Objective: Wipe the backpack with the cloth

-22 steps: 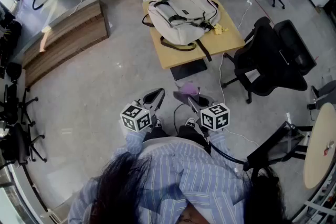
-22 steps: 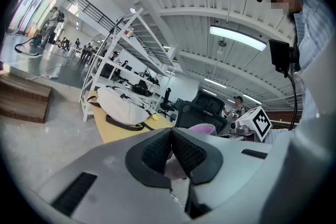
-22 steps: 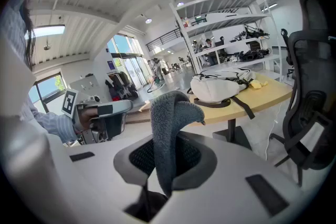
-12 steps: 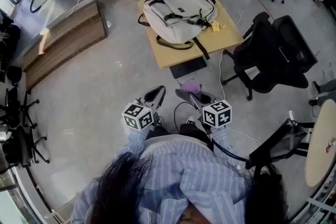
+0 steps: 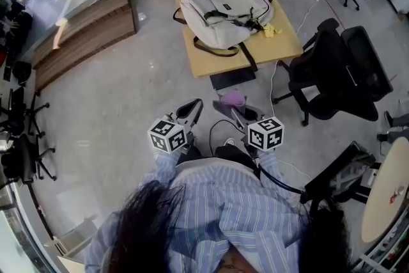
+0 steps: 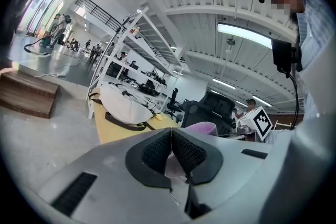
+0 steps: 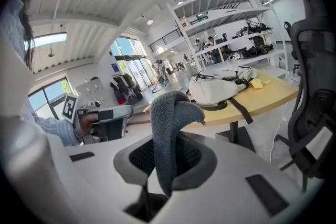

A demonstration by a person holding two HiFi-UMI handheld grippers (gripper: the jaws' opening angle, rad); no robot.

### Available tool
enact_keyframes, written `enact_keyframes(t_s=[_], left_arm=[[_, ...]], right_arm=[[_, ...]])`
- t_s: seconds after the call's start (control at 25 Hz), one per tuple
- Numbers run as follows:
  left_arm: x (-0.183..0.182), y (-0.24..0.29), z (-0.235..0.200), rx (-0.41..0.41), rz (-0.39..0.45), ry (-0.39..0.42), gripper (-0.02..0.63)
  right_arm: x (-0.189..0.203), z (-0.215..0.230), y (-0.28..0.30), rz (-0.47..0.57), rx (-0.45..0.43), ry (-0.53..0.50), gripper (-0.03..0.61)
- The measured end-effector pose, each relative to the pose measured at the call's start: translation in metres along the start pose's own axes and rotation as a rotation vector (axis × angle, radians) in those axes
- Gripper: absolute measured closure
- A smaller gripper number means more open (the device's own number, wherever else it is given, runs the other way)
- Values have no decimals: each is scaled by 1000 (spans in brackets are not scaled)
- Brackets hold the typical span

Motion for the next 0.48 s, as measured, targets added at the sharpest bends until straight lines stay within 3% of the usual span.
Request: enact_keyframes(t_s=[0.48], left_arm=[[12,33,44,-66,15,-15,607]], right_arm=[[7,46,-28,-63,-80,-24,537]])
Point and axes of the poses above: the fingertips, and each gripper's own axes: y forward along the fingers, z to its right, x out of its underside, the point moved 3 cm from there along -y, backward along the fingers, and after that the axes turned 5 degrees about y, right-handed, at the moved point
